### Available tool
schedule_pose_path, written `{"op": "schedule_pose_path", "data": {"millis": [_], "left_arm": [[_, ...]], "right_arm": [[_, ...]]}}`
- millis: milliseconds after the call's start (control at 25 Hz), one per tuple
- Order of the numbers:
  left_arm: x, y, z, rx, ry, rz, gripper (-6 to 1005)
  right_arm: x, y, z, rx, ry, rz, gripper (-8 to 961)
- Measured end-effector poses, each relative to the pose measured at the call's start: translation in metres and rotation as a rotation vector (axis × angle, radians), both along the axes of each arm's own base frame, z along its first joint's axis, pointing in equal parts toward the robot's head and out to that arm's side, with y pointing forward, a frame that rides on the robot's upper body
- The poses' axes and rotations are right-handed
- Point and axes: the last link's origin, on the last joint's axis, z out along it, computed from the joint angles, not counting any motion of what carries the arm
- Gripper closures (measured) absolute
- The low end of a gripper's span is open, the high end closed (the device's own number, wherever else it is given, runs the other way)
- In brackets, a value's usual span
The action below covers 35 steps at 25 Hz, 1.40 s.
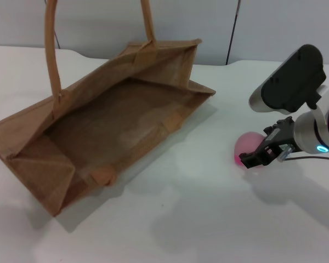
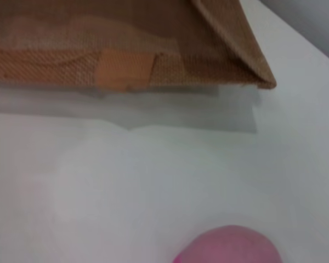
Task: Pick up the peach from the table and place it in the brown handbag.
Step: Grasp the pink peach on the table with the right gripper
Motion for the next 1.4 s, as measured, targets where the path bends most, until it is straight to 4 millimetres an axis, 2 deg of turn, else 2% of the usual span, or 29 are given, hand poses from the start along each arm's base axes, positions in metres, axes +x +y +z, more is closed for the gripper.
{"op": "schedule_pose_path", "data": {"millis": [360,600,1400], "left_arm": [[0.003,0.0,-0.001,-0.004,-0.007,-0.001,877],[0.003,0.0,-0.001,-0.004,-0.007,-0.002,877],[0.004,0.0,-0.001,-0.003,-0.005,-0.005,876]], "right_arm": [[0.009,0.007,-0.01,-0.018,-0.012,-0.024,66],[0.006,0.01,-0.011,-0.031,-0.027,-0.011,65],[0.006,0.013,-0.015,-0.064,-0.069,-0.032,157]]}}
